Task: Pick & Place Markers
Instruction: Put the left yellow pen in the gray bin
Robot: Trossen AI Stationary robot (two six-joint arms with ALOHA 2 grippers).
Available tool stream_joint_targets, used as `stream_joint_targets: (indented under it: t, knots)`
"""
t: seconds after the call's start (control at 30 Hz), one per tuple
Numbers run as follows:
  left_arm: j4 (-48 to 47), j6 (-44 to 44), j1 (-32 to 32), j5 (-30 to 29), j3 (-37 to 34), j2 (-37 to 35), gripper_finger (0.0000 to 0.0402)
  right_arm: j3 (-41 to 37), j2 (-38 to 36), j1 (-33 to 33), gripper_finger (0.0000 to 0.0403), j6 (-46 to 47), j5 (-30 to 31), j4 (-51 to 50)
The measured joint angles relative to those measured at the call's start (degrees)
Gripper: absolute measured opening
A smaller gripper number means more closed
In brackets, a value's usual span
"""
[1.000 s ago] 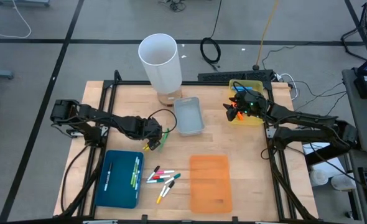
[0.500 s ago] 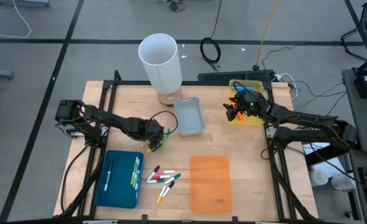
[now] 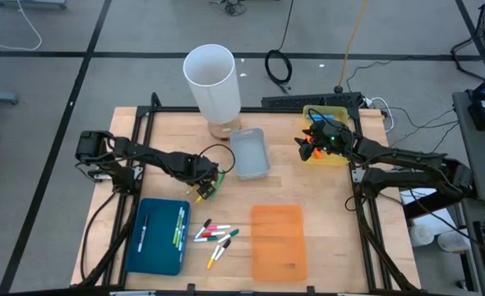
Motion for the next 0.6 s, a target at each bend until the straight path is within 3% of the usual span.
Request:
stream_joint_targets:
  t: [0.4, 0.47, 0.6]
  knots:
    - [2.9, 3.0, -0.2, -0.3, -0.1, -0.1, 0.0049, 0.0, 0.0, 0.0, 0.0226, 0.0, 0.0, 0.3]
    - [3.1, 4.1, -0.2, -0.5, -0.1, -0.1, 0.0029, 0.0, 0.0, 0.0, 0.0226, 0.0, 0.0, 0.3]
    - [3.6, 4.4, -0.2, -1.0, -0.1, -0.1, 0.0029, 0.0, 0.0, 0.0, 0.0226, 0.0, 0.0, 0.3]
